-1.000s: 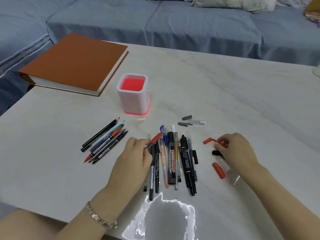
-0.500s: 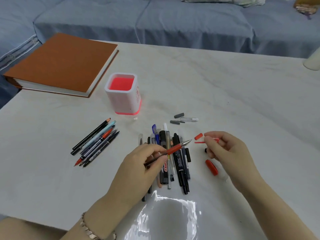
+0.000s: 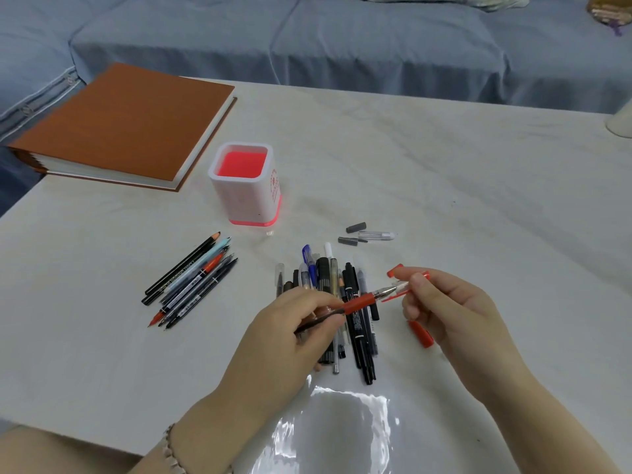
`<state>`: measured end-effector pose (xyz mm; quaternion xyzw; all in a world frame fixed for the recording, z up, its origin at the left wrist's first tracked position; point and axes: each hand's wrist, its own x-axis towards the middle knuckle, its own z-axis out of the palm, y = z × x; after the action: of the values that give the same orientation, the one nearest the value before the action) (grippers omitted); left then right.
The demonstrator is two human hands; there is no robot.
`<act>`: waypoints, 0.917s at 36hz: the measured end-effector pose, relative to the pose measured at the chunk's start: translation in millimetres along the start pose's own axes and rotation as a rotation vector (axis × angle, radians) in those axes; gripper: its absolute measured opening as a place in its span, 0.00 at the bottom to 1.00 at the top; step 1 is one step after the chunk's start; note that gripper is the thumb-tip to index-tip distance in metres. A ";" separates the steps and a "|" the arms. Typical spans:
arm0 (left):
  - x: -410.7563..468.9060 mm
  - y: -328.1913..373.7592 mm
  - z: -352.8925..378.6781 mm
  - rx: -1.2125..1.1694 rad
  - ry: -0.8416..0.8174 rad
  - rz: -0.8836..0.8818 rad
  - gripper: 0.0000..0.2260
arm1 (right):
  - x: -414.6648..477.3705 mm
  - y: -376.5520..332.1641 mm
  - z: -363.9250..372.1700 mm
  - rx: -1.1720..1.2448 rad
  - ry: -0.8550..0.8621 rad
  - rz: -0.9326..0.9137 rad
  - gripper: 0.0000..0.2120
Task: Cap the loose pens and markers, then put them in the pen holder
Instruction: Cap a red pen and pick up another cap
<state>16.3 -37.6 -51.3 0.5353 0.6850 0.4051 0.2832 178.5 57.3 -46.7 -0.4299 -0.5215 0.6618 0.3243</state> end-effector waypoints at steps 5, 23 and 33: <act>0.1 -1.2 0.9 0.073 -0.014 0.068 0.10 | -3.5 2.2 5.6 0.056 -0.070 0.019 0.10; 1.7 15.1 -3.0 -0.486 -0.067 -0.397 0.12 | -6.9 10.8 31.0 0.091 -0.002 -0.078 0.10; 5.0 -21.0 -12.1 0.259 0.064 -0.271 0.14 | 15.7 10.8 37.2 0.000 0.015 -0.004 0.07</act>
<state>-5.5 -37.9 -62.9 0.4567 0.8059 0.2886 0.2421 138.3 53.1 -57.6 -0.4341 -0.5199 0.6578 0.3295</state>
